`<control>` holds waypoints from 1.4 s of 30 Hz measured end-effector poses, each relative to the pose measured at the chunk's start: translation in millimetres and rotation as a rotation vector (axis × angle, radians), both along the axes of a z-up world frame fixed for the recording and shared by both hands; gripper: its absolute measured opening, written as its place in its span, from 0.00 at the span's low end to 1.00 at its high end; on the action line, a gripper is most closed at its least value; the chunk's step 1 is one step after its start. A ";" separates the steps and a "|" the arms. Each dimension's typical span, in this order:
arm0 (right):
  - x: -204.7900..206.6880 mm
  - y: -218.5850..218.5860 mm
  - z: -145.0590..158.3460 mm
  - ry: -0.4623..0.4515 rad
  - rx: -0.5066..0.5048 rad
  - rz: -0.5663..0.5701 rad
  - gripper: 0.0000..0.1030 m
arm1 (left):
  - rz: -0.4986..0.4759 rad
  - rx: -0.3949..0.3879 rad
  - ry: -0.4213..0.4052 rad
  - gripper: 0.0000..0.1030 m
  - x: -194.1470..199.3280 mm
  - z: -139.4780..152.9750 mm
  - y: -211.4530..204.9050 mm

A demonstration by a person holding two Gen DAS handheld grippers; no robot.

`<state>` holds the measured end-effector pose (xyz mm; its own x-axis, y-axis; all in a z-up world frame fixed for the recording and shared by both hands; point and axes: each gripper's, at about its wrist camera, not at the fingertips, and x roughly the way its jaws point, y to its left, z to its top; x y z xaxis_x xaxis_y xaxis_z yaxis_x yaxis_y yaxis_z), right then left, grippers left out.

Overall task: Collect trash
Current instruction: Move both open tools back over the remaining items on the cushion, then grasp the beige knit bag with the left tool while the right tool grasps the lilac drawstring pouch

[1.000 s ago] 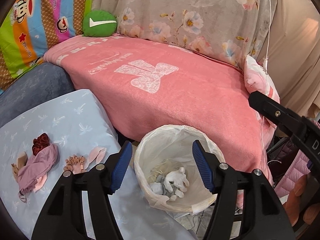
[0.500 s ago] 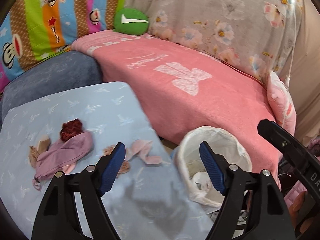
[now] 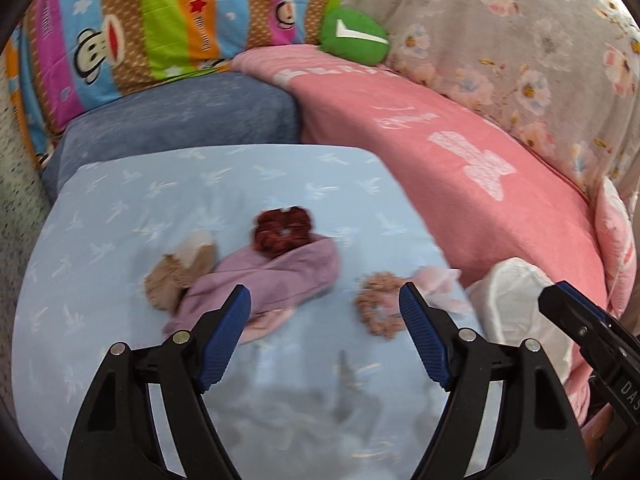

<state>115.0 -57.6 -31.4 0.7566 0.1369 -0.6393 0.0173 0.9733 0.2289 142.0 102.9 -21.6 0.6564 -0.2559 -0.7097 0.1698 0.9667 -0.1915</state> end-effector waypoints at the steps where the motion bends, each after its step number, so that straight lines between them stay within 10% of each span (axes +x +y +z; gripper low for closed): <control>1: 4.1 7.5 -3.7 0.009 0.001 0.009 0.38 | 0.014 0.002 0.006 0.71 2.0 -2.9 8.4; 27: 90.4 132.8 -80.5 0.169 0.002 0.172 0.38 | 0.121 -0.092 0.172 0.80 80.8 -68.9 110.4; 35: 115.4 152.9 -99.4 0.204 -0.014 0.202 0.38 | 0.048 -0.118 0.224 0.29 91.4 -83.7 107.0; 40: 127.9 159.9 -113.6 0.235 -0.015 0.213 0.38 | 0.047 -0.120 0.219 0.15 87.0 -85.7 111.0; 42: 131.2 162.8 -118.3 0.247 -0.019 0.219 0.22 | 0.051 -0.124 0.221 0.13 86.1 -85.5 113.2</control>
<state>246.2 105.1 -149.7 0.5322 0.2656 -0.8039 -0.1398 0.9641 0.2260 228.1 216.0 -107.1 0.5035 -0.3201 -0.8025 0.0619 0.9398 -0.3361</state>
